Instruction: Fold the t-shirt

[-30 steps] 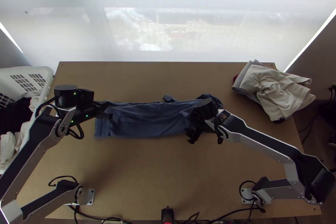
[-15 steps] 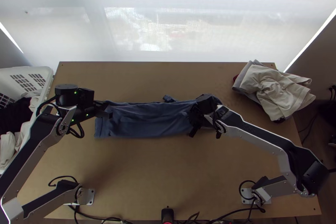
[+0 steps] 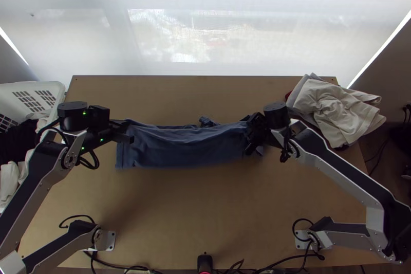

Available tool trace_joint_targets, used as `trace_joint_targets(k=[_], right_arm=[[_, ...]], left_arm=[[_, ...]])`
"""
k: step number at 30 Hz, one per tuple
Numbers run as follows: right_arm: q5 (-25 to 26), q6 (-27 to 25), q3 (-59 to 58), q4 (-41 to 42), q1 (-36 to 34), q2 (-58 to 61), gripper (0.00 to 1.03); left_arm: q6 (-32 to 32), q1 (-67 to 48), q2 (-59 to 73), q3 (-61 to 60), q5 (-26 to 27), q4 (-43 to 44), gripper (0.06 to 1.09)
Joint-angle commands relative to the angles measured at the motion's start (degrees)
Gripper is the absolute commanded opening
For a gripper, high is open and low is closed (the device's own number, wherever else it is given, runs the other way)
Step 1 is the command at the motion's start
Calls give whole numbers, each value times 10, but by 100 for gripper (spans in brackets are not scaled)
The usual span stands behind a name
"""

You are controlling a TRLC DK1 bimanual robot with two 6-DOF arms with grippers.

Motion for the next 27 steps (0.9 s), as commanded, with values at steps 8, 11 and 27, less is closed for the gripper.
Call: trace_joint_targets(k=[8,11,27], right_arm=[[28,-50,198,-189,-61,-129,3],[44,-61,219,-220,-59,-162,3],[138,-109,345,-339,-31,-311,3]], left_arm=[[28,-14,-76,104,-11,-55,9],[53,-13,-100,123,-19,-63,9],[164,-11,-197,204,-51,-29,9]])
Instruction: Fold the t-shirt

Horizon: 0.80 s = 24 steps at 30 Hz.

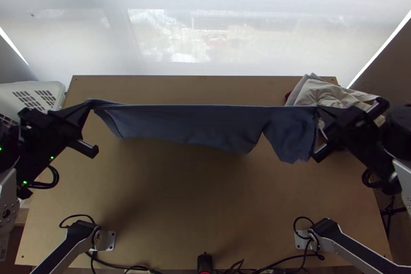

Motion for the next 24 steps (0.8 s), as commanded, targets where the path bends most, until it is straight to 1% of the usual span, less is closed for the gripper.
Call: trace_joint_targets(k=[1,10,13,17,20,22,24], right_arm=[[37,-23,76,-33,7,-53,3],[43,-53,196,-34,-2,-72,3],[42,-62,232,-34,-8,-72,3],[35,-67,278,-51,-15,-74,3],[7,-73,319,-68,-41,-74,3],[-35,-73,348,-73,-83,-74,3],[-88,-73,367,-80,-132,-74,3]], left_arm=[[32,0,-33,48,-15,27,9],[46,1,-69,89,-18,72,9],[60,1,-87,92,-18,91,9],[75,1,-117,98,-3,94,9],[90,2,-136,113,18,91,9],[99,5,-144,125,27,88,9],[102,19,-147,137,34,85,9]])
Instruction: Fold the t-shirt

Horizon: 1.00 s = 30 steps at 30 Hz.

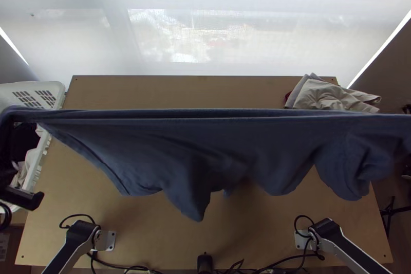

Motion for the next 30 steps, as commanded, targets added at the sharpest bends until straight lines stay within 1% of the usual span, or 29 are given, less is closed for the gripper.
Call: trace_joint_targets(k=[1,3,5,7,9,10,15,19,21,24,30], right_arm=[[-115,-6,82,-23,-115,-3,3],[-167,-2,75,-29,-157,-8,3],[-190,9,40,-27,-176,-18,3],[-191,27,-23,-13,-176,-30,3],[-192,39,-117,24,-173,-51,3],[-192,46,-167,44,-170,-63,3],[-192,98,-396,163,-160,-98,3],[-191,111,-530,264,-145,-77,3],[-190,112,-572,315,-143,-48,3],[-189,118,-603,386,-142,16,3],[-181,117,-599,500,-136,170,3]], left_arm=[[19,24,-28,33,22,-2,9],[16,36,-32,30,23,-6,9],[15,45,-43,5,23,-16,9],[14,59,-65,-49,23,-19,9],[11,70,-83,-109,24,-25,9],[-1,73,-90,-135,25,-25,9],[-53,74,-88,-251,23,-28,9],[-61,74,-86,-346,17,-24,9],[-61,74,-85,-393,14,-3,9],[-61,73,-68,-450,13,42,9],[-77,54,48,-489,-27,155,9]])
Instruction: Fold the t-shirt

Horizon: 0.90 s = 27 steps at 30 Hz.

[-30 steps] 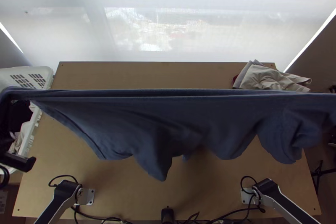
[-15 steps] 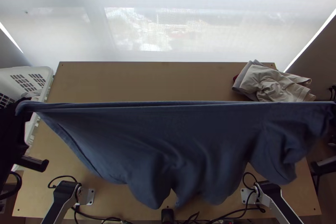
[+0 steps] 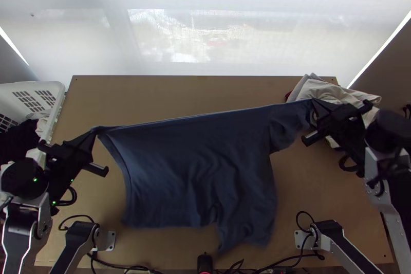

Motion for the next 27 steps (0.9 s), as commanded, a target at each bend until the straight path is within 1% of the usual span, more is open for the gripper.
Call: trace_joint_targets(k=[1,6,10,17,27], right_arm=[[7,2,-39,137,9,161,3],[14,-3,19,184,14,296,3],[18,-4,77,201,16,392,3],[24,-5,178,201,23,509,3],[38,-12,289,201,29,635,3]], left_arm=[[-14,-13,114,-74,-32,124,9],[-14,-13,247,-64,-48,240,9],[-14,-8,348,-31,-62,303,9],[-22,21,482,20,-67,369,9],[-24,26,630,100,-71,412,9]])
